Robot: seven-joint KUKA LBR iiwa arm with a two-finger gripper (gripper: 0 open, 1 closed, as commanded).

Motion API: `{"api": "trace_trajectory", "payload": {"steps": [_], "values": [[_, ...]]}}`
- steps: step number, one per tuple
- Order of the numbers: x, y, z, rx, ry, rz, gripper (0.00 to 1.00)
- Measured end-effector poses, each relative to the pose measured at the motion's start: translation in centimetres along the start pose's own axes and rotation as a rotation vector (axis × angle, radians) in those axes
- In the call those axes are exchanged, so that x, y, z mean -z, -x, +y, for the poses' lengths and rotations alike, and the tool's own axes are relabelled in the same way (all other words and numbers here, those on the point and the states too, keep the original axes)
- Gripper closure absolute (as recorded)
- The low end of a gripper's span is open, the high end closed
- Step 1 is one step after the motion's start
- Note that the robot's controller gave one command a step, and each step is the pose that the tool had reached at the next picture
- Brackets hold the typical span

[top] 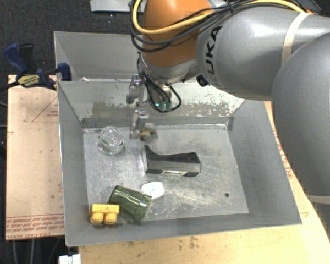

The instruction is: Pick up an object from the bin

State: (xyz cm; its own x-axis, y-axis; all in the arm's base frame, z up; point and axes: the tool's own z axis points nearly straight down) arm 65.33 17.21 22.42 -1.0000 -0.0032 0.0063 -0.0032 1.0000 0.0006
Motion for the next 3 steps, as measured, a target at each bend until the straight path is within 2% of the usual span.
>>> {"api": "trace_trajectory", "payload": {"steps": [1, 2, 3], "values": [[0.5, 0.2, -0.1, -0.002, 0.001, -0.008, 0.00], [-5.0, -2.1, 0.1, -0.033, 0.002, -0.012, 0.00], [-7.3, -2.8, 2.0, -0.152, -0.002, 0.001, 0.00]]}}
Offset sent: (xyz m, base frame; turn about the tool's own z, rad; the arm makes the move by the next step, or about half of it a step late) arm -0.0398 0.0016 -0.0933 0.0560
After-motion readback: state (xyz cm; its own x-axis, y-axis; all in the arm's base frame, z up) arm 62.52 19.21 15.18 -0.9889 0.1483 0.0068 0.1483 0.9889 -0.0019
